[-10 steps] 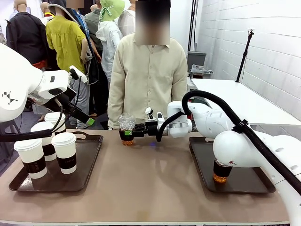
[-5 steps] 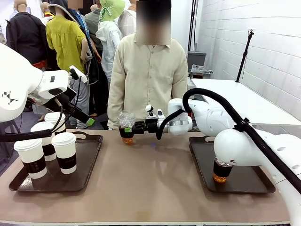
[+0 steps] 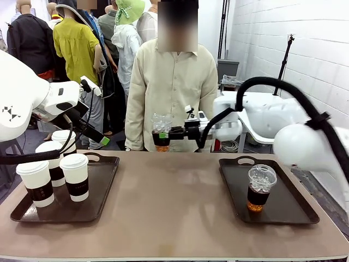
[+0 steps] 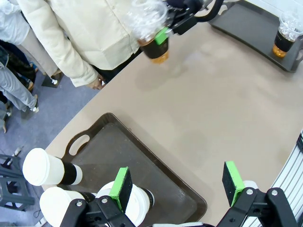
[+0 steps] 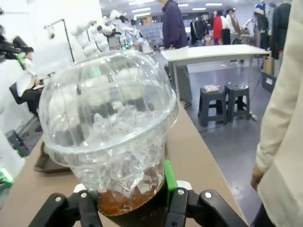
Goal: Distribute the coffee onto the tray.
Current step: Pick up another iced Americano from the middle of the table and place it on the right Handle tray.
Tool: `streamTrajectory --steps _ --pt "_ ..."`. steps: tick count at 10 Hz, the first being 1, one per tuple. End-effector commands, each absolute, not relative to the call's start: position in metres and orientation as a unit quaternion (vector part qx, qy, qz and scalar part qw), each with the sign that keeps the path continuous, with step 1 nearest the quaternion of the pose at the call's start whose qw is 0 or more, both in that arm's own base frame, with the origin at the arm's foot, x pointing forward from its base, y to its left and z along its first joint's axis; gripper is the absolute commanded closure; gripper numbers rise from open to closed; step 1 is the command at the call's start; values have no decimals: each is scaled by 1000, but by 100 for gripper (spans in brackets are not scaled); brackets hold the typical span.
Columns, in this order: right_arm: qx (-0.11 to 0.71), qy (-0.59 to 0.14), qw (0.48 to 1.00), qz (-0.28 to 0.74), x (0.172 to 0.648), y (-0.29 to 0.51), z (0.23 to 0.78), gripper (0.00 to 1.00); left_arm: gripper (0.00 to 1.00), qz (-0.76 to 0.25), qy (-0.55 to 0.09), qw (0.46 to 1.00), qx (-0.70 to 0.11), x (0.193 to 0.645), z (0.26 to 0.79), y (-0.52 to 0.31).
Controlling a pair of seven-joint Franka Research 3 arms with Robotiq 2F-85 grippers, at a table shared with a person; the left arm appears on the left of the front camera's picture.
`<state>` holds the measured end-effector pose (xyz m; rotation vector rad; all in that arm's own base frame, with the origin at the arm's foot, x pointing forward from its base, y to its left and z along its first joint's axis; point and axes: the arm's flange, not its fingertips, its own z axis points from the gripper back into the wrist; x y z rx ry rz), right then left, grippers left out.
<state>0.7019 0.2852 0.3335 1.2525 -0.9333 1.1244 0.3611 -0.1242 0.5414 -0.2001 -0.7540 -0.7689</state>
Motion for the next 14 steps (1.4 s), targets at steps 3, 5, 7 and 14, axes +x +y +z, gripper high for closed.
streamTrajectory --steps 3,5,7,14 --pt "533 -389 578 481 640 203 361 44 0 -366 -356 854 -97 361 541 -124" --pt "521 -393 592 473 629 178 361 44 0 -366 -356 854 -97 361 541 -124" --pt "522 -406 589 464 623 168 359 44 0 -366 -356 854 -97 361 541 -124" --pt "506 -394 604 473 630 157 348 44 0 -366 -356 854 -97 361 541 -124"
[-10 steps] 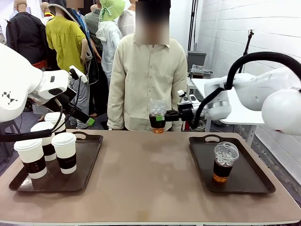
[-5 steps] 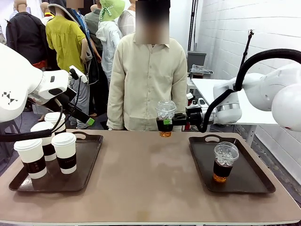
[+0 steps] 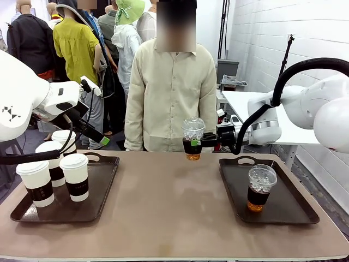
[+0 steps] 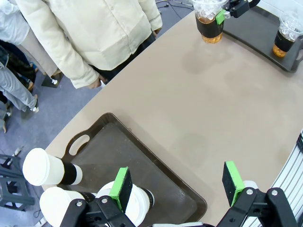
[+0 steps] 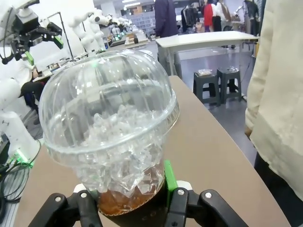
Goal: Distribute the coffee onto the tray.
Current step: Pick up another iced Americano from the middle of the table and place it on the right Handle tray.
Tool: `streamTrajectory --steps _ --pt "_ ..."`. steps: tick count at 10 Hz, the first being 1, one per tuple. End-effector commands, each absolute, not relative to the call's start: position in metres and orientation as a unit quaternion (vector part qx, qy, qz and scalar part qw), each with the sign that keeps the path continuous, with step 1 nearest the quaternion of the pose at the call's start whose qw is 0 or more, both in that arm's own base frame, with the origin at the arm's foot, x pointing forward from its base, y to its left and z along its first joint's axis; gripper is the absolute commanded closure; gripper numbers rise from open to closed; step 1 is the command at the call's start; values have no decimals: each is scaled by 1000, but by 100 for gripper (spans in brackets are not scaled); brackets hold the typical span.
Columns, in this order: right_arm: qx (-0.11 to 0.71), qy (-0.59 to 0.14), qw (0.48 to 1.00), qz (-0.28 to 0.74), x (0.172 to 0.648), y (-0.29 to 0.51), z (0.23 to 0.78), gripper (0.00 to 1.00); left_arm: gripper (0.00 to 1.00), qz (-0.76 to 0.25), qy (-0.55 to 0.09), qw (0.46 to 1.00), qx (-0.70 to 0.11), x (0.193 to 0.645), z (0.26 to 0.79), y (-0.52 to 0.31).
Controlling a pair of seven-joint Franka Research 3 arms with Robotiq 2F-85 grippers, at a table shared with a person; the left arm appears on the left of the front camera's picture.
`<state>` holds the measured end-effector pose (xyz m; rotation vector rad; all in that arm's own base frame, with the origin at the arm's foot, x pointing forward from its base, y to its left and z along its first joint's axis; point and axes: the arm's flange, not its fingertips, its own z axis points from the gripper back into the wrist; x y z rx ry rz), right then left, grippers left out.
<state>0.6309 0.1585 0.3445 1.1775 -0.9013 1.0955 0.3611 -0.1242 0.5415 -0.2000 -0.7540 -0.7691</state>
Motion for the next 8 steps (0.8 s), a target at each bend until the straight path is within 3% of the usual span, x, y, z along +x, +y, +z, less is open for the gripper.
streamTrajectory --steps 1,8 --pt "497 -404 610 466 627 141 347 44 0 -366 -356 854 -97 361 541 -124" --pt "465 -449 630 430 603 45 337 44 0 -366 -356 854 -97 361 541 -124"
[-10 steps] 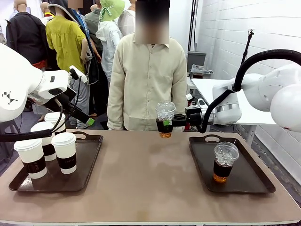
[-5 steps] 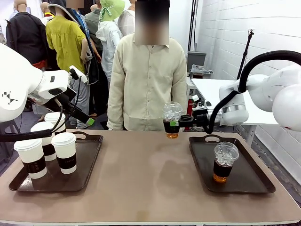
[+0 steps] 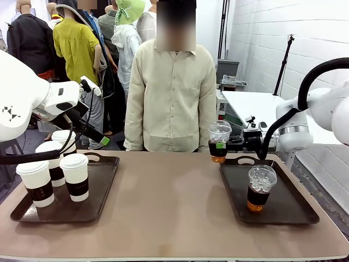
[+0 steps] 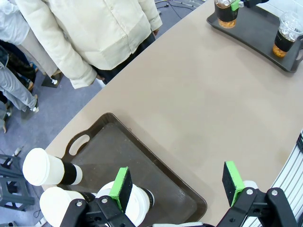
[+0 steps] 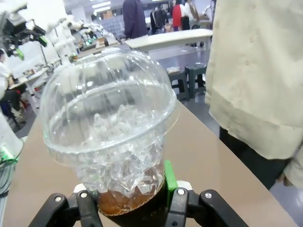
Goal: Distribute the coffee onto the tray.
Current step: Pick up another iced Americano from the middle of the table and place it on the right Handle tray.
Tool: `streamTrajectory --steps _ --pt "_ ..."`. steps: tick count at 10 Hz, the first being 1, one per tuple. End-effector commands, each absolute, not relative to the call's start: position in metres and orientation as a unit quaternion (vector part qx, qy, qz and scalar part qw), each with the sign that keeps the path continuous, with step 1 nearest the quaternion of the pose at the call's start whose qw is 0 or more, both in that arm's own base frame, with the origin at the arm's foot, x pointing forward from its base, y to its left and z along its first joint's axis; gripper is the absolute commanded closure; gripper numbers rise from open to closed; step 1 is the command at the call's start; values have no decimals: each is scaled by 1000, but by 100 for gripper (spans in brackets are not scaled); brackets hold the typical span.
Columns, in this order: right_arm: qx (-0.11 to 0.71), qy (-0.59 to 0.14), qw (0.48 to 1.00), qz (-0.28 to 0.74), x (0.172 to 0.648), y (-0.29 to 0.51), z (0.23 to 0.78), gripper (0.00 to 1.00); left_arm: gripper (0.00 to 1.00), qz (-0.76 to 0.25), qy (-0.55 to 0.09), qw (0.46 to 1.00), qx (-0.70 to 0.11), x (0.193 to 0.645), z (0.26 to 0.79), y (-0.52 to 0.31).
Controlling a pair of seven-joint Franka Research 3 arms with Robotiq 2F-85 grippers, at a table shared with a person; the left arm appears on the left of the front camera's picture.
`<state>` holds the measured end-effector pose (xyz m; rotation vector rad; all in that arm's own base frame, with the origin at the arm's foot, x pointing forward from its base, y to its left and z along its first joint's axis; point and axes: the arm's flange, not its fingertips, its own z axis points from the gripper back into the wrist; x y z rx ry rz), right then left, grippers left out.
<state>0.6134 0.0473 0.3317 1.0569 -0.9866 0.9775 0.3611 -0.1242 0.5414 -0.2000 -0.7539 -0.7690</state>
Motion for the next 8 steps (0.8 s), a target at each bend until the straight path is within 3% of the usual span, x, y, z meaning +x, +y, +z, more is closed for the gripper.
streamTrajectory --steps 1,8 --pt "459 -449 631 435 599 35 331 44 0 -366 -356 854 -97 361 541 -124" --pt "446 -483 631 412 578 -21 306 44 0 -366 -356 854 -97 361 541 -124"
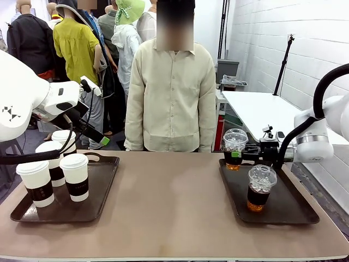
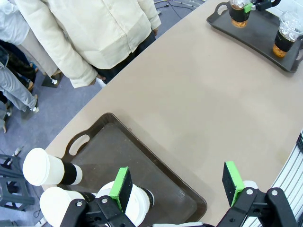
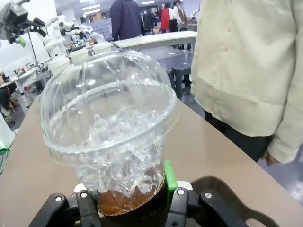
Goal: Distribute the coffee onto the tray.
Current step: Pick up another iced Americano from the middle of the table and place it on the right Handle tray.
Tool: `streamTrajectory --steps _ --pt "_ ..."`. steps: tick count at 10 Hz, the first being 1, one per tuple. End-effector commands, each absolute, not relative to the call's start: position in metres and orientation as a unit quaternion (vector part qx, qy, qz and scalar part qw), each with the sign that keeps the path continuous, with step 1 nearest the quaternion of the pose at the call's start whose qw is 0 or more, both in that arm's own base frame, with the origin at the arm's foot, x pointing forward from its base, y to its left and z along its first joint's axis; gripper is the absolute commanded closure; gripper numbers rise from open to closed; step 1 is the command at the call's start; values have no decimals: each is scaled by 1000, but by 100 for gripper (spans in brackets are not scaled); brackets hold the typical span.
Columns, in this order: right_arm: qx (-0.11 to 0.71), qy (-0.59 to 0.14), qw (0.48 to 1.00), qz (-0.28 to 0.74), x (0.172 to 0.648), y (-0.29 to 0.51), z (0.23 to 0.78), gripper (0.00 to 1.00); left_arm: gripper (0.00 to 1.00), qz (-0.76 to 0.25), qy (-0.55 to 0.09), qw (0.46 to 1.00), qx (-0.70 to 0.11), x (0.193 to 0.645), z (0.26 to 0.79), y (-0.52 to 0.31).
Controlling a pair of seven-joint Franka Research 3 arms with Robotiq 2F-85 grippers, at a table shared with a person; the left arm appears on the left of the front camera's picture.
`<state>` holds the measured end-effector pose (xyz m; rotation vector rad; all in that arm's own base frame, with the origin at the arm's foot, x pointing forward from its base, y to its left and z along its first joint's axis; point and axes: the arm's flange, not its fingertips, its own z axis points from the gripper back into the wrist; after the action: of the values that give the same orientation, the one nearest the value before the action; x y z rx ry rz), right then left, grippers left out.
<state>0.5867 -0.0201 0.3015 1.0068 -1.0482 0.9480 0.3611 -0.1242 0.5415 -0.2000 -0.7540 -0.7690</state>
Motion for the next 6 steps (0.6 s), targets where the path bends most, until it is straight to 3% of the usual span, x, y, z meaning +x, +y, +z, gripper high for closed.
streamTrajectory --steps 1,6 --pt "444 -485 630 413 576 -27 301 44 0 -366 -356 854 -97 361 541 -124" --pt "438 -494 625 416 572 -45 276 44 0 -366 -356 854 -97 361 541 -124"
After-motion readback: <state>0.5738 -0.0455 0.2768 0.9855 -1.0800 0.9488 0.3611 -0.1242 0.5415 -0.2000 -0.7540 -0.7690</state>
